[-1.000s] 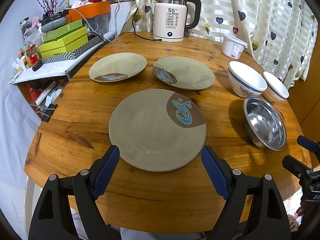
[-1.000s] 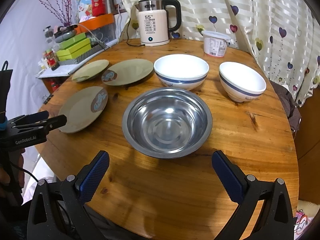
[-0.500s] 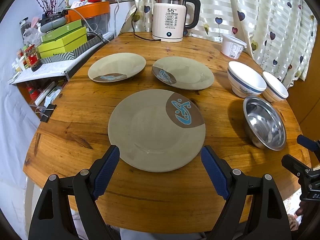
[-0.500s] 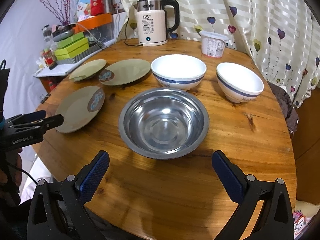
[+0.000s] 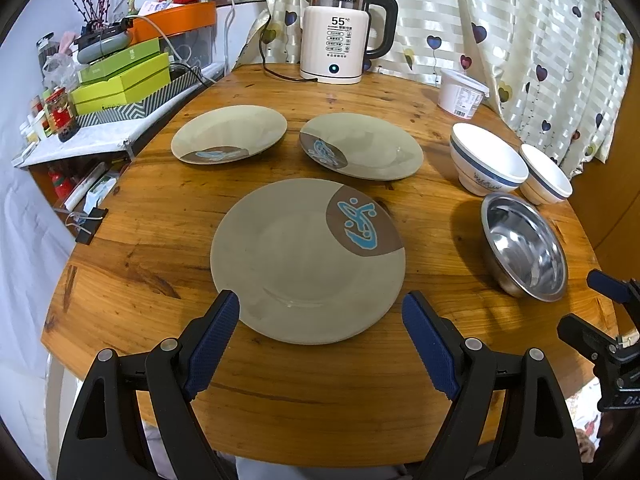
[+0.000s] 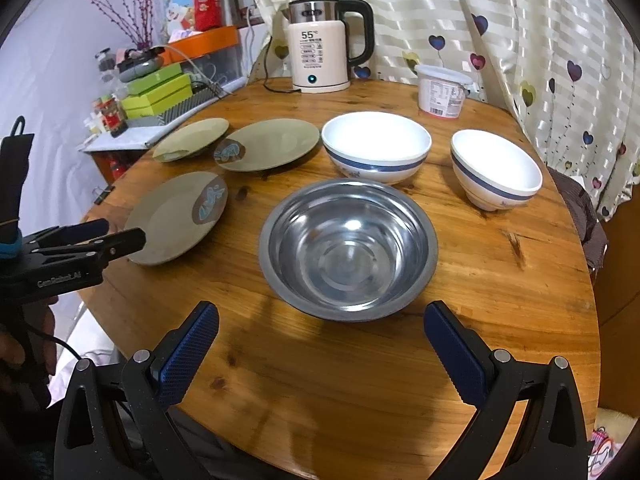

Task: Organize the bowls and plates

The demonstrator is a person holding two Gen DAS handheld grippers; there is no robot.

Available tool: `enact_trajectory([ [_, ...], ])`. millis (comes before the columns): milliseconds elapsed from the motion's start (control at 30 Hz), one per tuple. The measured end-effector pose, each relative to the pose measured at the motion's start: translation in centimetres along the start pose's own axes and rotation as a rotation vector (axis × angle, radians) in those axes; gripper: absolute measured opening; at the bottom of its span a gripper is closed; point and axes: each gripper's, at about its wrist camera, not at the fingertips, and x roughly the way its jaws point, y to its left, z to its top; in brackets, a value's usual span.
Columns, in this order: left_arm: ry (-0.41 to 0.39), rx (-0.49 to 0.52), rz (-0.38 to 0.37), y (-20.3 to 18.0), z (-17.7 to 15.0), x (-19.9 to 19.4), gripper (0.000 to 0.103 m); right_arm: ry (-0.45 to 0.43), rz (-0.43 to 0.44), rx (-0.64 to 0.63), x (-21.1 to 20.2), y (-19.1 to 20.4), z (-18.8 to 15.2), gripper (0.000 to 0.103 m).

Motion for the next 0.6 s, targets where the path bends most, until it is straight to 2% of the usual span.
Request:
enact_trajectory([
  [600,-0.009,-0.003,-0.01,0.28,0.18,-0.06,0.084,0.01,-0.002,0.001,0.21,-0.15,0.23,0.103],
])
